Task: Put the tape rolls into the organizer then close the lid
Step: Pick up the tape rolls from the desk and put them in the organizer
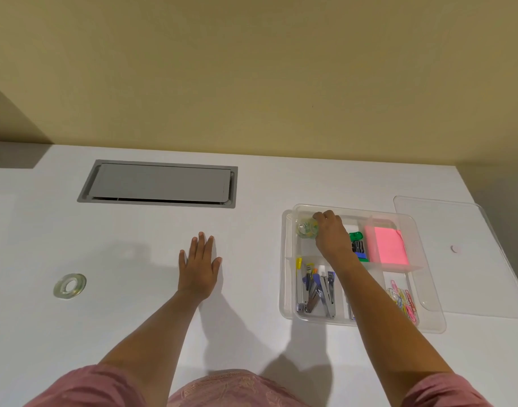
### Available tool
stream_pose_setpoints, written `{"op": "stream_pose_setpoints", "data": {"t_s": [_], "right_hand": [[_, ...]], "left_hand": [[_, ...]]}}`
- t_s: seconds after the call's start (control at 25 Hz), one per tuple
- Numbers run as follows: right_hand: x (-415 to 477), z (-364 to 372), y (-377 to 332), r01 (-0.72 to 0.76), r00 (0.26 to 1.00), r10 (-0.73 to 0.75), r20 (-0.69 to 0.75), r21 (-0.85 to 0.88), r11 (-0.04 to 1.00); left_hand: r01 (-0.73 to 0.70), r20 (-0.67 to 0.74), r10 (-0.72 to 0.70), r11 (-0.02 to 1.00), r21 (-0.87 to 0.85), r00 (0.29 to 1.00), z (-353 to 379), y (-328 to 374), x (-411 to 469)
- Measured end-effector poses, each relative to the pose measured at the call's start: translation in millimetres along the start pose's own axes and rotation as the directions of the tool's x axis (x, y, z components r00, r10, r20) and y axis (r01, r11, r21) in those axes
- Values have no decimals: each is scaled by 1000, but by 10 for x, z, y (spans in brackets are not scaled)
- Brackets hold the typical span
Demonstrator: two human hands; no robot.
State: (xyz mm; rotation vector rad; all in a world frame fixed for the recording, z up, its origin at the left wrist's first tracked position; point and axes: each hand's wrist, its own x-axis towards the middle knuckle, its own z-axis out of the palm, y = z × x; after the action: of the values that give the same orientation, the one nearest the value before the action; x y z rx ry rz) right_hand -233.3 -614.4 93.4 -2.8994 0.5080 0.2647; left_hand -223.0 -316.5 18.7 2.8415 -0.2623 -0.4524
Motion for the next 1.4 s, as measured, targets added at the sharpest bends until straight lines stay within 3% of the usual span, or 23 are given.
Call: {"op": "stream_pose_setpoints", "data": {"t_s": [0.2, 0.44, 0.72, 1.04, 1.4], "right_hand": [[-140, -31, -234, 23, 986, 0, -168, 132, 991], [-399, 46, -825, 168, 965, -142, -220, 103, 980], [-648, 265, -1695, 218, 969, -207, -135, 72, 973], [-828, 572, -2850, 318, 948, -316, -46, 59, 946], [-1043, 924, -4126, 525, 824, -534, 191, 101, 845]], "left_hand": [[-44, 46, 44, 999, 1, 998, -37, -115, -61], [-92, 84, 90, 996, 20, 992, -125, -393, -266], [-101, 57, 96, 991, 88, 994, -351, -1045, -444], [50, -81, -44, 996, 70, 996, -791, -1975, -390], [218, -107, -216, 976, 4, 971, -903, -2903, -395]]}}
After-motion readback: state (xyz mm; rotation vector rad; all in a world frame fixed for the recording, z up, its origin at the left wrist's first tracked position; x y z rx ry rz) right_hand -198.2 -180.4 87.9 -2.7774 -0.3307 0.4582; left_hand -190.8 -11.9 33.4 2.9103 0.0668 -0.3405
